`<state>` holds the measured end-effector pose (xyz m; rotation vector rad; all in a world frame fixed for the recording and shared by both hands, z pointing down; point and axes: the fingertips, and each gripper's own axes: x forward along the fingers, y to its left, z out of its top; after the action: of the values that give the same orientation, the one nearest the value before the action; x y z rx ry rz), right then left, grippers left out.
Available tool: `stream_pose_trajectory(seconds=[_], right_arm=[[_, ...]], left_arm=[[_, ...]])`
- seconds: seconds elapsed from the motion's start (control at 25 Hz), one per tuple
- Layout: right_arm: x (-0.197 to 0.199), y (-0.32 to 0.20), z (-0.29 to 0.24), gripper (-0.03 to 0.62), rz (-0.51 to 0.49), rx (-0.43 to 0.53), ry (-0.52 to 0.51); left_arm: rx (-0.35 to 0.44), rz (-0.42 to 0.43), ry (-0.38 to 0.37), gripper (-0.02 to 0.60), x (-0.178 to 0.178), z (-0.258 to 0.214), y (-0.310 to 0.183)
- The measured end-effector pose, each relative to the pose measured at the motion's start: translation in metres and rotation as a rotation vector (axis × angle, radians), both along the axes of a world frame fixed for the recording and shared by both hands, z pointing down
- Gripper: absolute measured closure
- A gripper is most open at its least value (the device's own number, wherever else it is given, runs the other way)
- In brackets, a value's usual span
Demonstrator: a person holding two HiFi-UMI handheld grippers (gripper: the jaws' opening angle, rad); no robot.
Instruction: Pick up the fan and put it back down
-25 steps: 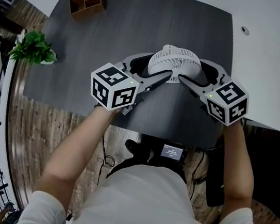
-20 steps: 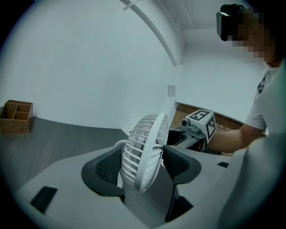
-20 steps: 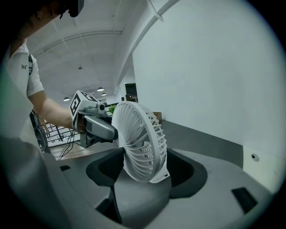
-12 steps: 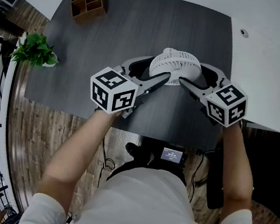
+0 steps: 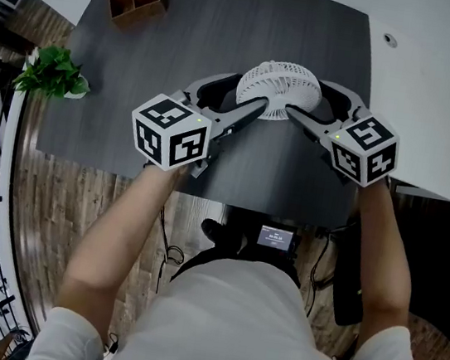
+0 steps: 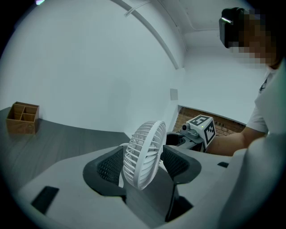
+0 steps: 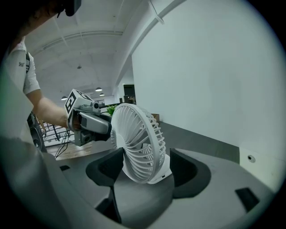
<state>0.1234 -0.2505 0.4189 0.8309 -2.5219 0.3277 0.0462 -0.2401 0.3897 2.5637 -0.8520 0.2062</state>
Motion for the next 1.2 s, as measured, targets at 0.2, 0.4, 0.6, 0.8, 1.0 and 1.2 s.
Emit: stream_pose_trajectory(seconds=[0.2, 0.4, 0.6, 0.8, 1.0, 1.2], right_arm=[[0.000, -0.002, -0.006, 0.287, 0.018, 0.003, -0.032], [0.006, -0.004, -0.014, 0.287, 0.042, 0.024, -0.047], [0.012, -0.003, -0.023, 0.287, 0.076, 0.041, -0.084], [0.014, -0.003, -0.033, 0.287, 0.092, 0.060, -0.100], [0.014, 0.003, -0.042, 0.289, 0.105, 0.079, -0.110], [0.020, 0.018, -0.056, 0.331, 0.160, 0.111, -0.130]], left_arm=[[0.000, -0.007, -0.008, 0.287, -0.002, -0.001, 0.001], [0.005, -0.022, -0.004, 0.287, -0.004, -0.003, 0.001], [0.017, -0.038, 0.007, 0.287, -0.010, -0.008, 0.002], [0.025, -0.045, 0.017, 0.295, -0.016, -0.015, 0.005], [0.055, -0.055, 0.040, 0.387, -0.022, -0.025, 0.007], [0.093, -0.086, 0.078, 0.505, -0.033, -0.037, 0.017]])
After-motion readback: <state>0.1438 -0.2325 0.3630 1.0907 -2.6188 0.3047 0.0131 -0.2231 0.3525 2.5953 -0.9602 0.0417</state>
